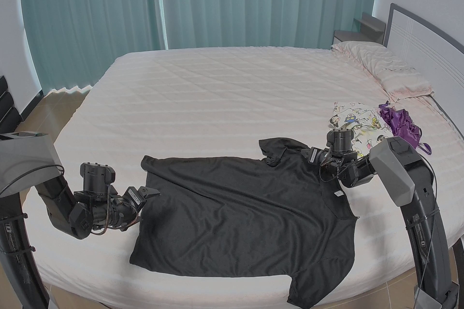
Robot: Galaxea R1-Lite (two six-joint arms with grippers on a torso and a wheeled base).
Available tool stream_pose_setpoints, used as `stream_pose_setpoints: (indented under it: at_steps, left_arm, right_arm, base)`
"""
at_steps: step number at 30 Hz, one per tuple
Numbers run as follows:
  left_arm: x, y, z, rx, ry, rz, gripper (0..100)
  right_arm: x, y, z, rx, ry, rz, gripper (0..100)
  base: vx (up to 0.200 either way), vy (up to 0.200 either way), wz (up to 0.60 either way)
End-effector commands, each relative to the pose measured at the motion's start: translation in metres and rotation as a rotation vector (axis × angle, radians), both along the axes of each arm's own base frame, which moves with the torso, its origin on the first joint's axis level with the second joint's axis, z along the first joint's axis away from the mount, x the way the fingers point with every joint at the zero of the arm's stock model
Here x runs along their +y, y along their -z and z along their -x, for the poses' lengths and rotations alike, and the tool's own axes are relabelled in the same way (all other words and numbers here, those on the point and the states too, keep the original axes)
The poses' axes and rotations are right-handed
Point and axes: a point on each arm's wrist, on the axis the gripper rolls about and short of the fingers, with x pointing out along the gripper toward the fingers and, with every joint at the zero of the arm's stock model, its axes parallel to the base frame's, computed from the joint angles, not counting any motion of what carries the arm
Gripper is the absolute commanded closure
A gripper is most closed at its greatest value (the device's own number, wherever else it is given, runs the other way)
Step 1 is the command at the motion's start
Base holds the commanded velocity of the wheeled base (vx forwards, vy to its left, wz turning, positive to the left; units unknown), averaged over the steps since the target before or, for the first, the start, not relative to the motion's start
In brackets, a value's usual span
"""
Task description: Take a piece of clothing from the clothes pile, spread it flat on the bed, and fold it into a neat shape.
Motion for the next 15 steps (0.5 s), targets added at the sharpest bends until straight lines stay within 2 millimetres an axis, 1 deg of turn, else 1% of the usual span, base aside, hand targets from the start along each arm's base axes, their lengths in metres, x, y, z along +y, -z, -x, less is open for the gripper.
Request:
stream_pose_setpoints:
  at_steps: [1, 4, 8, 9, 12, 15]
  left_arm:
    - [0.000, 0.001, 0.001, 0.008, -0.003, 0.004, 0]
    - [0.000, 0.002, 0.001, 0.011, -0.001, 0.003, 0]
    - [-0.001, 0.004, 0.001, 0.016, -0.001, 0.002, 0]
    - [-0.002, 0.005, 0.002, 0.019, 0.004, 0.002, 0]
    - [-0.003, 0.005, 0.002, 0.020, 0.005, 0.001, 0]
    - [-0.002, 0.006, 0.002, 0.022, 0.004, 0.001, 0]
  right_arm:
    - [0.001, 0.016, -0.008, -0.008, 0.031, 0.001, 100]
    - [-0.006, 0.006, -0.012, -0.031, 0.063, -0.013, 100]
    - [-0.022, -0.007, -0.014, -0.054, 0.096, -0.020, 100]
    - [-0.029, -0.010, -0.016, -0.060, 0.110, -0.021, 100]
    - [-0.043, -0.016, -0.018, -0.071, 0.140, -0.027, 100]
    - [-0.049, -0.020, -0.018, -0.077, 0.167, -0.055, 100]
  base:
    - [0.000, 0.000, 0.00]
    - [0.000, 0.000, 0.00]
    - [0.000, 0.000, 0.00]
    - [0.000, 0.000, 0.00]
    - [0.000, 0.000, 0.00]
    - [0.000, 0.000, 0.00]
